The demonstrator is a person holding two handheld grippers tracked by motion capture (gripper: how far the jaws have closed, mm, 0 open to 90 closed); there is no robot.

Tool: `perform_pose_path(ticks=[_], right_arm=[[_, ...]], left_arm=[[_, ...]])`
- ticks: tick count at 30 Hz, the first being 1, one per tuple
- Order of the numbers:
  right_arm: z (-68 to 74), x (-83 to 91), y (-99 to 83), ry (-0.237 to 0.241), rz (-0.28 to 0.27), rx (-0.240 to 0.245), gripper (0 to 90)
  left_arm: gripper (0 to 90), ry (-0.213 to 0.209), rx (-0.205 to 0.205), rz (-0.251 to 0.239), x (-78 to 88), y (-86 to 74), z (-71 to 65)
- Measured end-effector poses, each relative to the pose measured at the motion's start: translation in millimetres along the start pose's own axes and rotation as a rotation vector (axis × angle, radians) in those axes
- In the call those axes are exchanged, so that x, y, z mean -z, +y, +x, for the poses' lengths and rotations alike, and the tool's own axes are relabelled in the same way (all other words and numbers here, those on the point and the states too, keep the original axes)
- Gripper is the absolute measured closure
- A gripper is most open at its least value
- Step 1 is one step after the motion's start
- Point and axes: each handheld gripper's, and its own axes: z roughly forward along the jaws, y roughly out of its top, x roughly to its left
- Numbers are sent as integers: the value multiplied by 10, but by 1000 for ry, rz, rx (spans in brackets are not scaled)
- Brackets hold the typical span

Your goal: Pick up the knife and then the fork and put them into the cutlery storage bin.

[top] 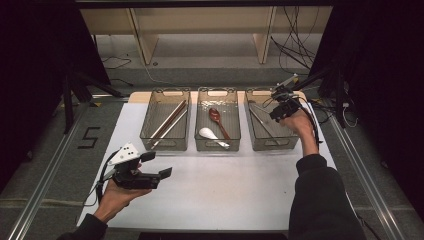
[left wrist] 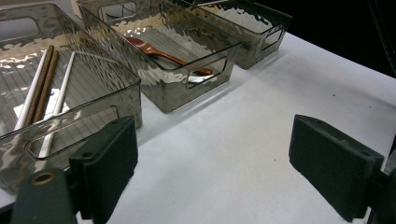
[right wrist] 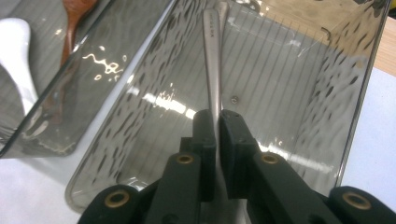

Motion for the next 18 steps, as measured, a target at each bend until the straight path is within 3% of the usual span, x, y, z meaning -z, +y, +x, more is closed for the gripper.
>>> perform_pose_path(ticks=[8,10,18], right_arm=[[18,-60,36,-35,-23,-8,847],[14,-57,46,-57,-51,-13,784],[-18,82,11,-38,-87,-13,725]], left_arm=[[150,-3,-2,4,-4,0,-3],[149,-3,0,4,-7,0,-3],[149,-1,-4,5,1,-5,-4]])
